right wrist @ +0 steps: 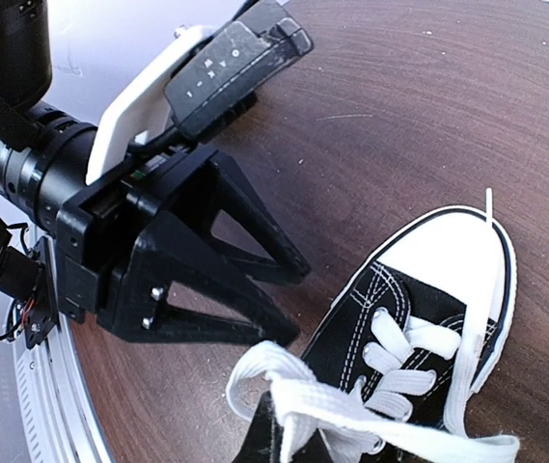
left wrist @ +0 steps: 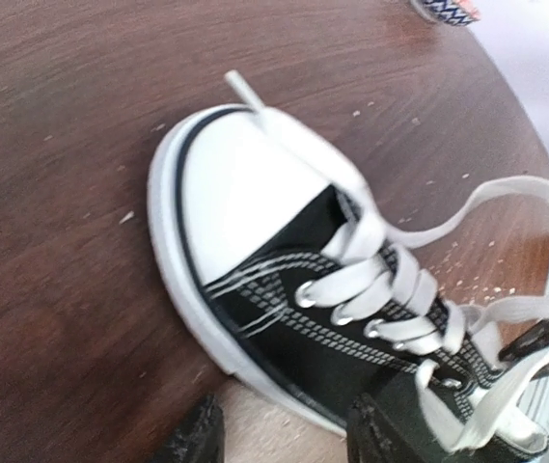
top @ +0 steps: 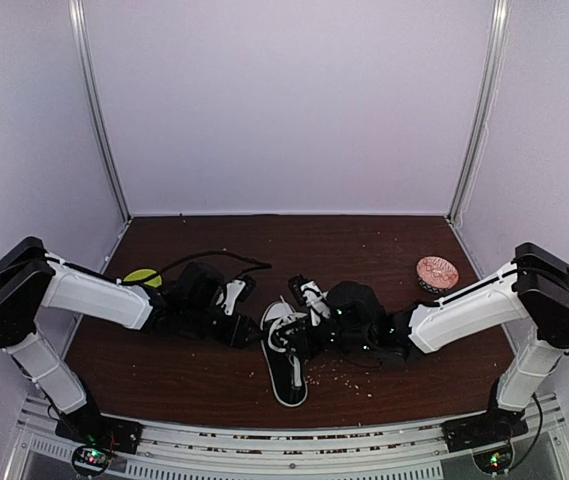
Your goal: Tie the shoes
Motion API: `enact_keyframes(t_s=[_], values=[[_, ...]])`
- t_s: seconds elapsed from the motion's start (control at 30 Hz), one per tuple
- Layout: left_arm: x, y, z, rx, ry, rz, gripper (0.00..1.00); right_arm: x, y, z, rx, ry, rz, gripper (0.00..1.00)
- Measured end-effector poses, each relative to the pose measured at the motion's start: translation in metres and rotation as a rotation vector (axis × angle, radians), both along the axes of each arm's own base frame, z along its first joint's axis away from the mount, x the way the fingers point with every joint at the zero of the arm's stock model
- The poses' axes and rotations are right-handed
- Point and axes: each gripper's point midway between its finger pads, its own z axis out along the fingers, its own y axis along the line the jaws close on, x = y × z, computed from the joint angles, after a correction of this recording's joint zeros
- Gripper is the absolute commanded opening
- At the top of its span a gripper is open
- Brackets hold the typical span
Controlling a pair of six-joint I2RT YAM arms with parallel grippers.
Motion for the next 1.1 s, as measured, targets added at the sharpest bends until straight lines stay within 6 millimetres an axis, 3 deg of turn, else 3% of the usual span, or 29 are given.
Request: enact_keyframes(t_s=[0.33, 0.7, 1.1], values=[[-0.017, -0.039, 0.006, -0.209, 0.009, -0.194, 0.51, 0.000, 0.000, 0.000, 0.007, 0.012, -0.008, 0.00], [-0.026, -0.049, 0.022, -0.301, -0.033, -0.283, 0.54, 0.007, -0.003, 0.001, 0.028, 0.040, -0.035, 0.00], [-0.025, -0.052, 0.018, -0.310, -0.059, -0.308, 0.50, 0.007, -0.001, 0.005, 0.076, 0.102, -0.033, 0.00]])
